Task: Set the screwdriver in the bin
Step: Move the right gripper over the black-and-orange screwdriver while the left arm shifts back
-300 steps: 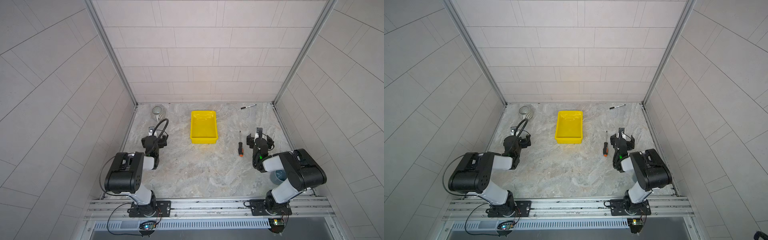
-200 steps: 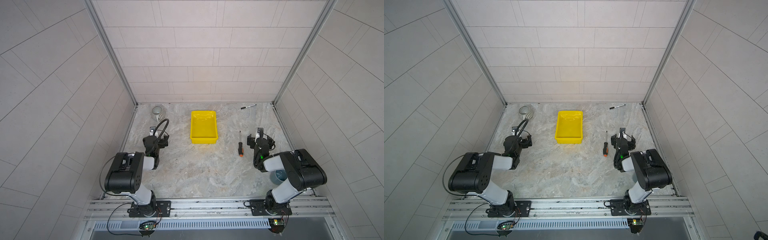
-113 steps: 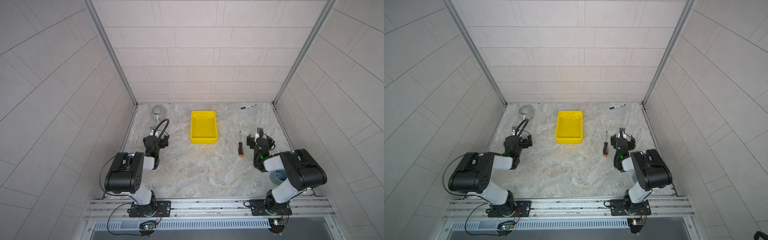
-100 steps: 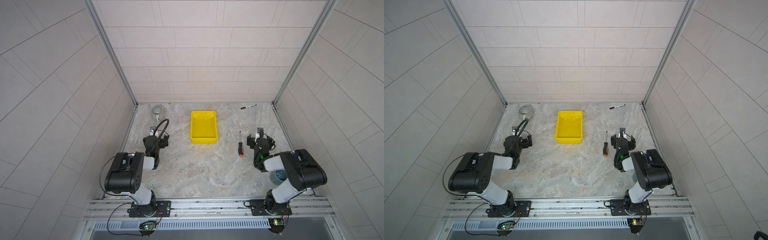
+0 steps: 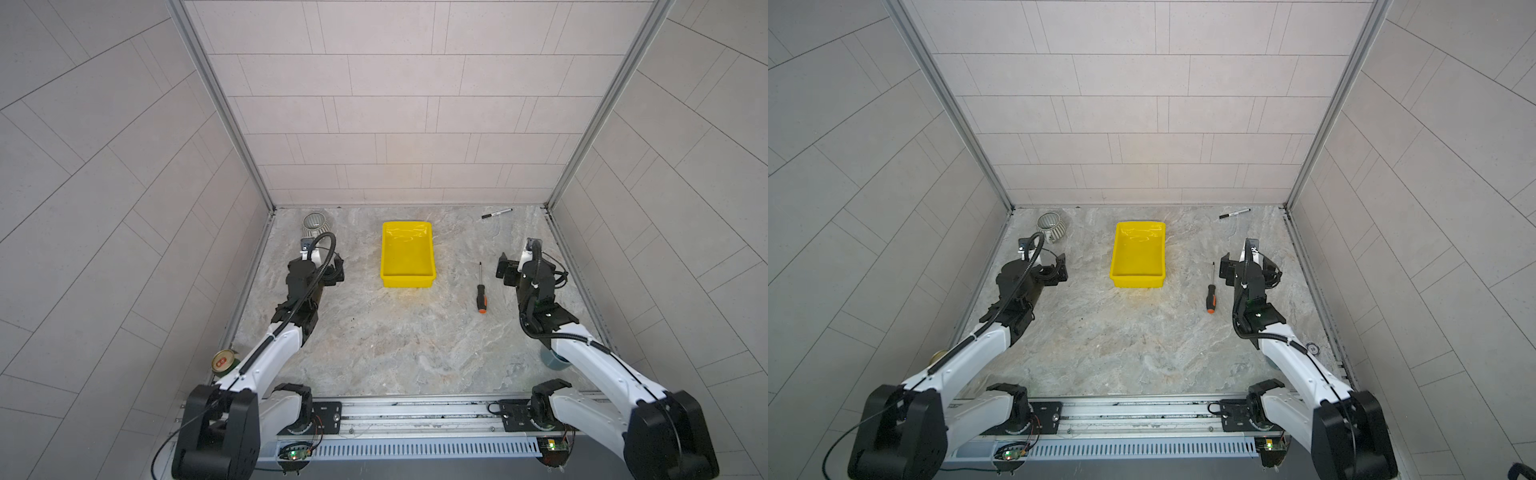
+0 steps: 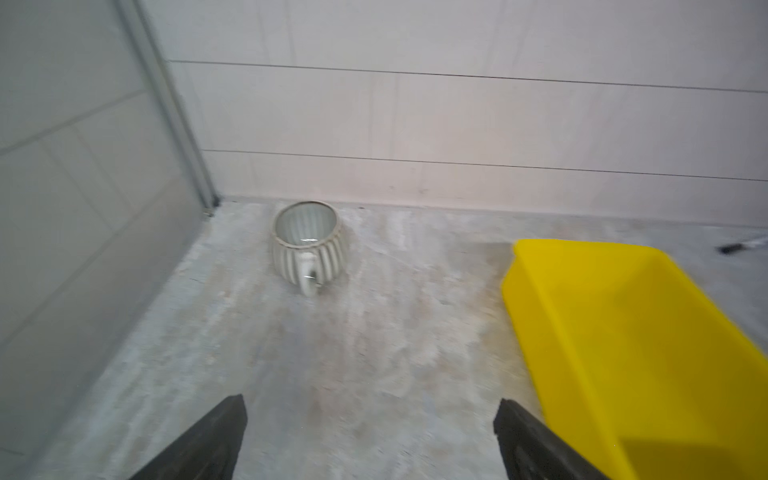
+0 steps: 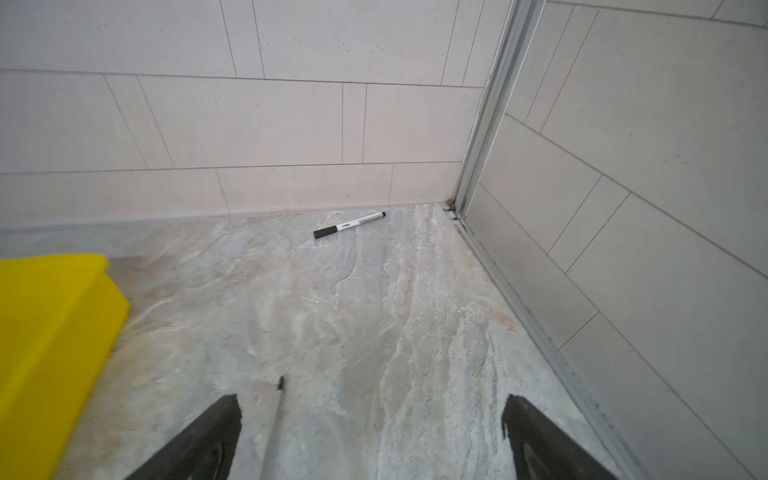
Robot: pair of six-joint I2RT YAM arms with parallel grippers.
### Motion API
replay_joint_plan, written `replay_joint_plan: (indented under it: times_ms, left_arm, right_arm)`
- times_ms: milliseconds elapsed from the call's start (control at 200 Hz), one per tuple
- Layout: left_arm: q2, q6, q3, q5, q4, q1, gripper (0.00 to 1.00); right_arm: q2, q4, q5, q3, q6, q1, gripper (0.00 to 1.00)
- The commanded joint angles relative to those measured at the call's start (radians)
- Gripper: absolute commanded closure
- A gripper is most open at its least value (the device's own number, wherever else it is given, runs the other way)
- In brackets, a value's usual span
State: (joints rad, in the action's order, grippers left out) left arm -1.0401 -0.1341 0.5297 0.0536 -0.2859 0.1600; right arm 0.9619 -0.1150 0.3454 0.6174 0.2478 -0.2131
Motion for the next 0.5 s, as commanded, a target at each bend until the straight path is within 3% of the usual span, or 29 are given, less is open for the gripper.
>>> replay_joint_plan:
  times_ms: [0, 65, 170, 240, 345, 495]
  left_arm:
    - [0.153, -0.272, 0.074, -0.022, 0.432, 0.004, 0.00]
    - [0.232, -0.324, 0.107, -0.011, 0.671, 0.004, 0.00]
    - [0.374, -0.272, 0.057, -0.031, 0.783, 0.004, 0.00]
    - [0.455, -0.339, -0.009, 0.014, 0.792, 0.005, 0.00]
    - [0.516, -0.344, -0.045, 0.002, 0.773, 0.003, 0.00]
    - [0.480, -0.341, -0.041, -0.053, 0.765, 0.003, 0.00]
  right_arm:
    - [-0.104, 0.560, -0.115, 0.021, 0.291, -0.004, 0.01]
    - [-0.164, 0.509, -0.160, -0.127, 0.304, 0.020, 0.01]
    - [-0.335, 0.547, -0.273, -0.233, 0.289, 0.009, 0.01]
    - [-0.479, 0.514, -0.182, -0.315, 0.293, -0.037, 0.01]
    - [-0.650, 0.538, -0.109, -0.359, 0.307, -0.068, 0.01]
    - [-0.669, 0.564, -0.108, -0.360, 0.312, -0.072, 0.01]
